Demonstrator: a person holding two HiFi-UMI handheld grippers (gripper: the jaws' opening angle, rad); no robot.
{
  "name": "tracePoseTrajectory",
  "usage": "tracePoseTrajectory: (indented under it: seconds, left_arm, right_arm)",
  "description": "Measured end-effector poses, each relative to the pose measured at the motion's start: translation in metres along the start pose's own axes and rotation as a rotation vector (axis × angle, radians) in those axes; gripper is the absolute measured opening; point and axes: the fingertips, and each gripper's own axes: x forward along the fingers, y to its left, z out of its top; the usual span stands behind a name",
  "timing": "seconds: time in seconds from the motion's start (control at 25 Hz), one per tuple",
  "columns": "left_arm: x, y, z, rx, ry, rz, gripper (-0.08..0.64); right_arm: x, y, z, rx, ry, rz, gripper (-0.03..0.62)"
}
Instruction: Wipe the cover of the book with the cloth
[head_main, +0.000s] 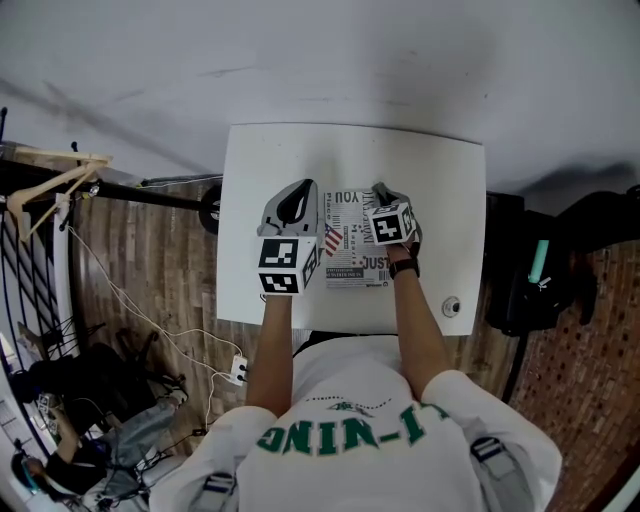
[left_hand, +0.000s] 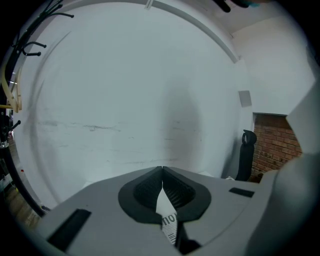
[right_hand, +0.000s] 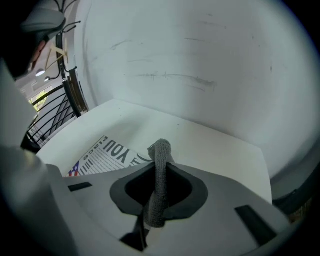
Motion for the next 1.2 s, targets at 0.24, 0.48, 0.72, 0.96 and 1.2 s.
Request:
tracePoseTrajectory:
  seconds: [0.24,0.48,0.72,0.96,1.2]
  left_arm:
    - [-0.020,0.022,-0.006,-0.017,-0.001,0.056,0.014]
    - [-0.053,0.054,-0.018,-0.047,0.005,0.136,0.015]
    - [-0.060,0.063,-0.022,-0.050,0.006,0.152,0.014]
    - [-0.041,0.031,-0.015,-0.020,0.003,0.082,0.014]
    - [-0.023,-0.002,-0.009,0.015,0.004,0.004,0.014]
  right_arm:
    - [-0.001,0.080,0.031,0.171,-0.112,0.223,0.049]
    - [0.003,0.156,0.034,0.314,-0.006,0.383,0.049]
    - [0.007,0.142,0.032,0.398,-0.006,0.331,0.049]
    - [-0.004,0.079,0.012,0.465,-0.037,0.247,0.051]
    - [-0.014,0.000,-0.016,0.609,-0.071,0.158,0.051]
